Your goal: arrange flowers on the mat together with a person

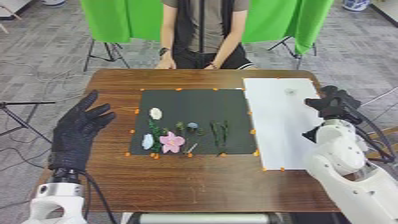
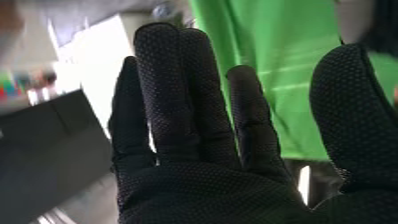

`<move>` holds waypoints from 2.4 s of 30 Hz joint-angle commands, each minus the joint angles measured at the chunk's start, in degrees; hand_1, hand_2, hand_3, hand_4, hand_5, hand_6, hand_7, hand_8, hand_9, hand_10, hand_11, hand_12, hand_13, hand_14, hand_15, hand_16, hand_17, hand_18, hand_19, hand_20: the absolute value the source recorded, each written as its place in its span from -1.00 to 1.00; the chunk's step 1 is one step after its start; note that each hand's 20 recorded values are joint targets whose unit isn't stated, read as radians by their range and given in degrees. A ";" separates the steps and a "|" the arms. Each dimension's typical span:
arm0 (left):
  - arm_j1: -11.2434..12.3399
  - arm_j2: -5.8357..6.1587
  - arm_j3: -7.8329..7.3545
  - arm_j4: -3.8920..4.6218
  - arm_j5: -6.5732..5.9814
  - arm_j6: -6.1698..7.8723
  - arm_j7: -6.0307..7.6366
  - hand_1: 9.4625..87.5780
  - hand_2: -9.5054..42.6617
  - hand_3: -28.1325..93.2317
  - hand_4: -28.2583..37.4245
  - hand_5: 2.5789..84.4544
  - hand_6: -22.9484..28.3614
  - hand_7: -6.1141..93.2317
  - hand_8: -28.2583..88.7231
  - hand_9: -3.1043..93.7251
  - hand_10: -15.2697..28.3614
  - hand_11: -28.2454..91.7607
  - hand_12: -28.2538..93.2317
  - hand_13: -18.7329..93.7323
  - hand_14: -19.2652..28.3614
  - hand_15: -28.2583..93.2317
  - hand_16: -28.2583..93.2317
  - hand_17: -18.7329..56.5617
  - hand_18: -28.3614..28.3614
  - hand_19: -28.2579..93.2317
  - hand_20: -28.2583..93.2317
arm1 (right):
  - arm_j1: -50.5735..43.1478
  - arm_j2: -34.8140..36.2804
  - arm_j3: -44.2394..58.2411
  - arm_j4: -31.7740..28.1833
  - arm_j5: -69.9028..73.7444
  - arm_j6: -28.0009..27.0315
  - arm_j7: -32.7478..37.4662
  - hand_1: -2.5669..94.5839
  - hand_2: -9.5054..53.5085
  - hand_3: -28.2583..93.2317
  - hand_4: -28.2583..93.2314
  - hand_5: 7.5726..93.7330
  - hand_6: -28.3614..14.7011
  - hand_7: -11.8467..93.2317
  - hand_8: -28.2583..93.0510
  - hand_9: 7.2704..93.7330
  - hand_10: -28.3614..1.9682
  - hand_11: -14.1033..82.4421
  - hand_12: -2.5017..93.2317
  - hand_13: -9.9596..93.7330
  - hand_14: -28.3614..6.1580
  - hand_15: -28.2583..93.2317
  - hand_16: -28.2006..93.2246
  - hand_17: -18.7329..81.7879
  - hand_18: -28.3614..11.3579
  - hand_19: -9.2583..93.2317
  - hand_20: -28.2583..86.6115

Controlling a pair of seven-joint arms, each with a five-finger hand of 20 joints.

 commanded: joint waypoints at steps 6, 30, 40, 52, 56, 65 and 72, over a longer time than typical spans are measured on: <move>-0.14 -0.13 0.07 -0.01 -0.94 -0.76 0.25 -0.69 -0.38 0.73 -1.00 -0.15 0.21 -0.75 -0.63 -0.14 0.60 -0.14 -0.34 -0.14 0.92 0.32 -0.65 -0.61 0.89 0.38 -0.08 | 20.06 2.37 -12.08 13.04 9.56 -14.48 0.54 -0.30 -0.79 0.63 -0.95 -0.26 0.37 -0.53 -0.74 0.24 -0.20 -0.13 -0.63 0.36 -0.11 0.44 -0.35 -0.30 -0.64 0.40 -0.18; -1.84 -1.06 0.66 1.22 -1.43 -2.56 -1.34 -0.69 -0.39 0.74 -0.99 -0.15 0.21 -0.75 -0.63 -0.14 0.59 -0.13 -0.34 -0.14 0.92 0.33 -0.65 -0.61 0.89 0.38 -0.07 | 24.48 2.13 -21.62 21.11 10.48 -25.17 -6.13 -0.03 -1.00 0.59 -1.00 0.21 0.67 -0.42 -0.82 0.41 0.29 -0.20 -0.63 0.41 0.21 0.31 -0.30 -0.28 -0.59 0.28 -0.22; -0.50 -0.86 0.15 0.83 -1.93 -1.72 -0.17 -0.69 -0.38 0.73 -0.99 -0.15 0.21 -0.75 -0.63 -0.14 0.59 -0.13 -0.34 -0.14 0.92 0.33 -0.65 -0.61 0.89 0.38 -0.07 | 20.94 3.12 -19.12 15.88 2.69 -11.34 -8.06 0.25 -0.99 0.41 -1.00 0.69 0.63 -0.34 -0.65 0.86 0.61 -0.39 -0.27 0.60 0.53 0.29 -0.11 -0.20 -0.27 0.36 -0.17; -0.94 -0.57 0.16 0.66 -2.16 -1.31 0.45 -0.69 -0.39 0.74 -0.99 -0.15 0.22 -0.75 -0.63 -0.14 0.60 -0.13 -0.34 -0.14 0.92 0.33 -0.65 -0.61 0.89 0.38 -0.07 | 27.75 -4.16 -27.58 4.65 2.69 -3.98 -19.50 0.19 -1.00 0.51 -1.00 0.69 0.56 -0.38 -0.63 0.86 0.57 -0.38 -0.23 0.57 0.48 0.32 -0.10 -0.22 -0.26 0.41 -0.17; -0.98 -0.62 -0.09 0.60 -1.99 -1.23 0.14 -0.69 -0.39 0.74 -0.99 -0.15 0.22 -0.75 -0.63 -0.14 0.60 -0.13 -0.34 -0.14 0.92 0.33 -0.65 -0.61 0.89 0.38 -0.07 | 28.15 -7.45 -29.73 5.77 2.59 -5.95 -21.89 0.19 -1.00 0.50 -1.00 0.68 0.58 -0.37 -0.63 0.84 0.54 -0.37 -0.22 0.56 0.48 0.31 -0.10 -0.24 -0.27 0.40 -0.18; -1.29 -0.68 0.14 0.82 -1.98 -1.56 -0.22 -0.69 -0.38 0.73 -0.99 -0.16 0.21 -0.75 -0.63 -0.14 0.59 -0.13 -0.34 -0.14 0.92 0.33 -0.65 -0.63 0.89 0.36 -0.08 | 26.78 -8.65 -31.51 6.66 3.63 -10.48 -21.80 0.16 -1.00 0.51 -1.00 0.67 0.63 -0.35 -0.66 0.76 0.47 -0.36 -0.27 0.49 0.41 0.28 -0.12 -0.28 -0.32 0.33 -0.20; -1.69 -0.56 0.31 0.90 -1.99 -1.69 -0.21 -0.69 -0.39 0.74 -0.98 -0.15 0.22 -0.75 -0.63 -0.14 0.60 -0.13 -0.34 -0.14 0.92 0.33 -0.65 -0.63 0.88 0.36 -0.09 | 26.15 -8.61 -32.22 6.53 5.10 -10.87 -22.11 0.13 -1.00 0.51 -1.00 0.67 0.66 -0.35 -0.68 0.66 0.42 -0.34 -0.37 0.44 0.31 0.24 -0.18 -0.31 -0.31 0.21 -0.22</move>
